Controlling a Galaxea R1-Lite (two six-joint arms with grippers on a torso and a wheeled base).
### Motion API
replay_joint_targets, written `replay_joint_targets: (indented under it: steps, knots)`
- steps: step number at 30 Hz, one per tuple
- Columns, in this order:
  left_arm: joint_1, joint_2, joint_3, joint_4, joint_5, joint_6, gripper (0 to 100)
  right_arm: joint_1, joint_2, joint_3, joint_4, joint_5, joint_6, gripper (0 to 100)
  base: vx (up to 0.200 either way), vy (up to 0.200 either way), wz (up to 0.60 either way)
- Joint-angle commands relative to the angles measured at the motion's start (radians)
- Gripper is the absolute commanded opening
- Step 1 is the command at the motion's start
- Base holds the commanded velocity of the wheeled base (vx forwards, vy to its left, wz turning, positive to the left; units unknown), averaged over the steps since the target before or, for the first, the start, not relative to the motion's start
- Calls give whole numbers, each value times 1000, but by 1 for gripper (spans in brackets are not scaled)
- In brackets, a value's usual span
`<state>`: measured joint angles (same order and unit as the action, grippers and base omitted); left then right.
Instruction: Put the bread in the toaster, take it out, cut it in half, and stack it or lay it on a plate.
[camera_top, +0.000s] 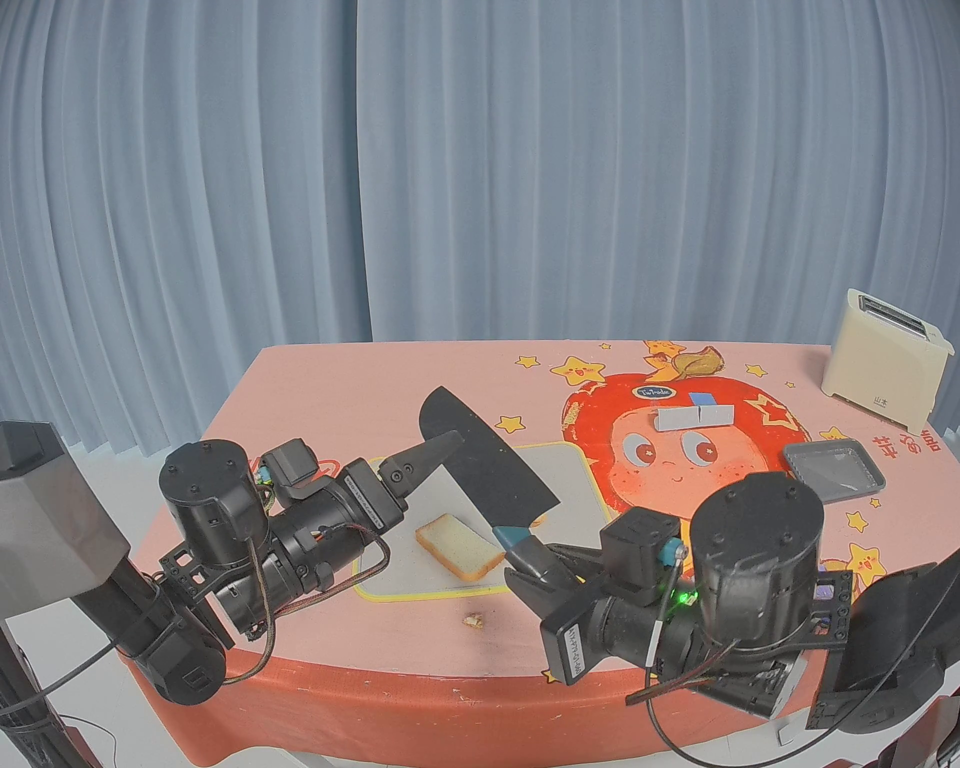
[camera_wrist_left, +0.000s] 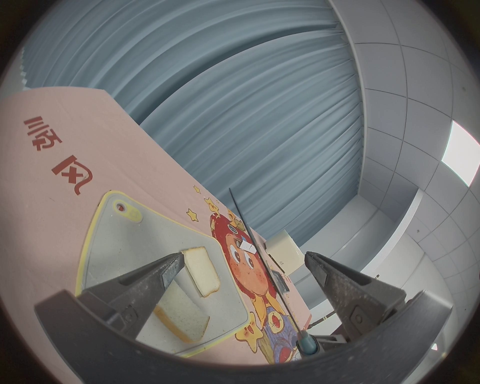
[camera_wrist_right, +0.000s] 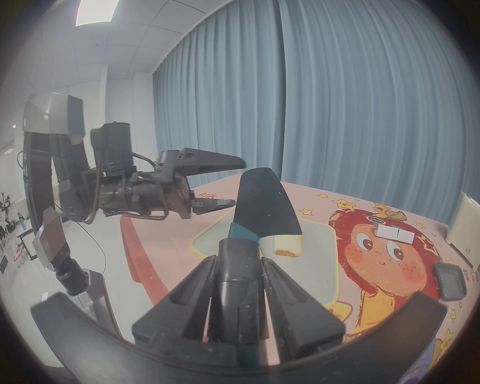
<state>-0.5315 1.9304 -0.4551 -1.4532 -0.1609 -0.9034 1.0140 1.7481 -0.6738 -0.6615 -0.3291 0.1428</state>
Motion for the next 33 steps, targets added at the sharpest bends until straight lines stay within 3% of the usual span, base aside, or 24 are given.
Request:
replay_joint_targets:
  steps: [1,10,16,20,25,26,33]
  knots:
    - [-4,25,-8,-3,-2,-8,100,15,5,17,-4,1,0,0,0,0,0]
    - [-5,16,-23,-1,-5,-60,100,26,5,26,-6,-1,0,0,0,0,0]
    - [-24,16,-23,-3,-6,-74,100,28,8,22,-6,1,0,0,0,0,0]
    - [-25,16,-25,-3,-9,-104,100,40,10,16,-7,1,0,0,0,0,0]
    - [-27,19,-19,-3,-8,-106,100,43,22,16,-21,1,0,0,0,0,0]
    - [-27,19,-16,-3,-9,-106,0,43,25,17,-33,1,0,0,0,0,0]
    - [-44,21,-17,-3,-8,-107,0,43,44,25,-76,1,-11,0,0,0,0]
